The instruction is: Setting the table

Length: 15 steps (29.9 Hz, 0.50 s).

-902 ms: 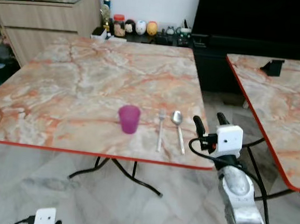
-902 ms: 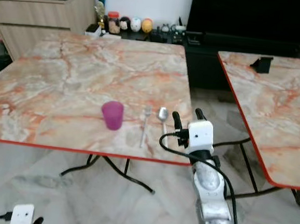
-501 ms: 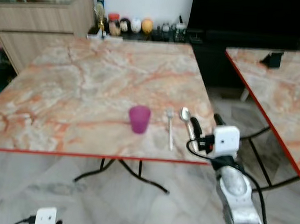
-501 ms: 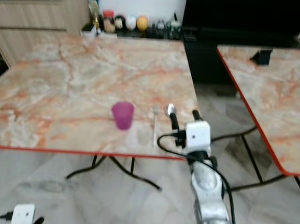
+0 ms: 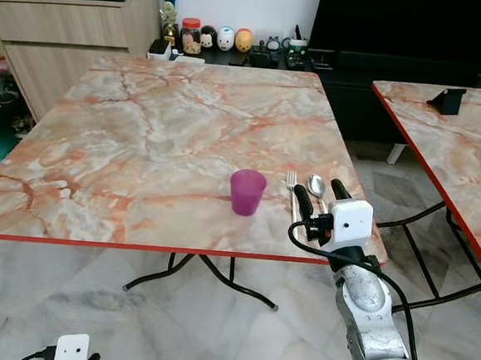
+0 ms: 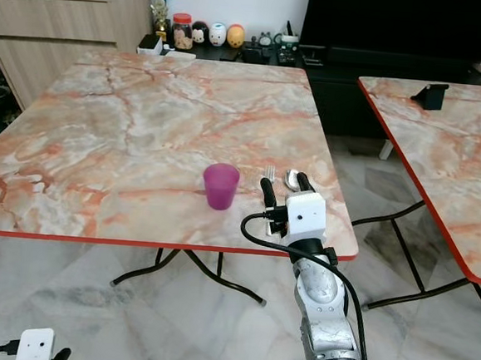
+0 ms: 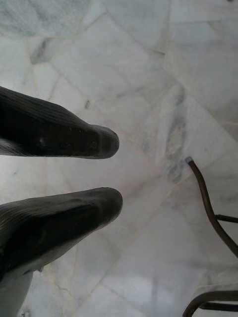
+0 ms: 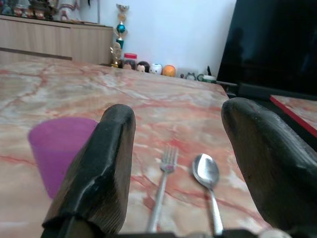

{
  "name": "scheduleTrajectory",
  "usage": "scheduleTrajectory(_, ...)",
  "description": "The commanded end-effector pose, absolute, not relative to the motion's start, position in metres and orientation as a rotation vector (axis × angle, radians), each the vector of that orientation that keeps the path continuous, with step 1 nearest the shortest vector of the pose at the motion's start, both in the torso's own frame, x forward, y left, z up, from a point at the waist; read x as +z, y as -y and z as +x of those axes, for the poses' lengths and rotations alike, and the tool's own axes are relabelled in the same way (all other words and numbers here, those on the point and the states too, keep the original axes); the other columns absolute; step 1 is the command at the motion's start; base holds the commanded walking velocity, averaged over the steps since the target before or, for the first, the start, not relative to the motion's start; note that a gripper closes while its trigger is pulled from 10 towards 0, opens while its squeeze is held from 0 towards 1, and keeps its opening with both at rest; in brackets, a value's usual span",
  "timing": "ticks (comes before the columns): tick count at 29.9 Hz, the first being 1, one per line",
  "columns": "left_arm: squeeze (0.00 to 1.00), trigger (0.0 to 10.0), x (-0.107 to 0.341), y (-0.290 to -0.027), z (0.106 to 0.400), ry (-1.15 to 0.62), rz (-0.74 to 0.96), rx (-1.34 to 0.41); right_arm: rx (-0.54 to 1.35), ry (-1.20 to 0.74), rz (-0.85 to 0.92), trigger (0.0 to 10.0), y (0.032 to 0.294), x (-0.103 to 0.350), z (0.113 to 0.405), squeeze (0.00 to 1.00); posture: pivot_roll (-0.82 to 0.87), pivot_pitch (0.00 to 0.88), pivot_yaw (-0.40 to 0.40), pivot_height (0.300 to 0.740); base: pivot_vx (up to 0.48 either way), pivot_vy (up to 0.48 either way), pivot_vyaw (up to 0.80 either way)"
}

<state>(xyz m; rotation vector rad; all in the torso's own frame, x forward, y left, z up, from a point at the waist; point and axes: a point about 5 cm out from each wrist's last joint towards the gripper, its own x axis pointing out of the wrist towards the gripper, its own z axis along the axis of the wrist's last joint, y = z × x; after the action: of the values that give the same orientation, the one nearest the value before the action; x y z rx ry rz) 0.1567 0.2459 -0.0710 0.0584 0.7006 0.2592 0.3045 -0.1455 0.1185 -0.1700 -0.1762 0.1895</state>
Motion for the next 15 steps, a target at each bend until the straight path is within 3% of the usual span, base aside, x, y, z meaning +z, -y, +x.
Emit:
scheduleTrajectory(1, 0.0, 10.0, -0.071, -0.243, 0.157, -0.696, 0.058, 0.245, 0.176, 0.178, -0.166, 10.0, 0.148, 0.119, 0.306, 0.0, 0.04, 0.0, 0.014, 0.74, 0.0, 0.0, 0.0)
scheduleTrajectory(15, 0.0, 10.0, -0.073, -0.245, 0.153, -0.709, 0.064, 0.245, 0.07, 0.131, -0.135, 10.0, 0.17, 0.116, 0.31, 0.0, 0.04, 0.0, 0.017, 0.74, 0.0, 0.0, 0.0)
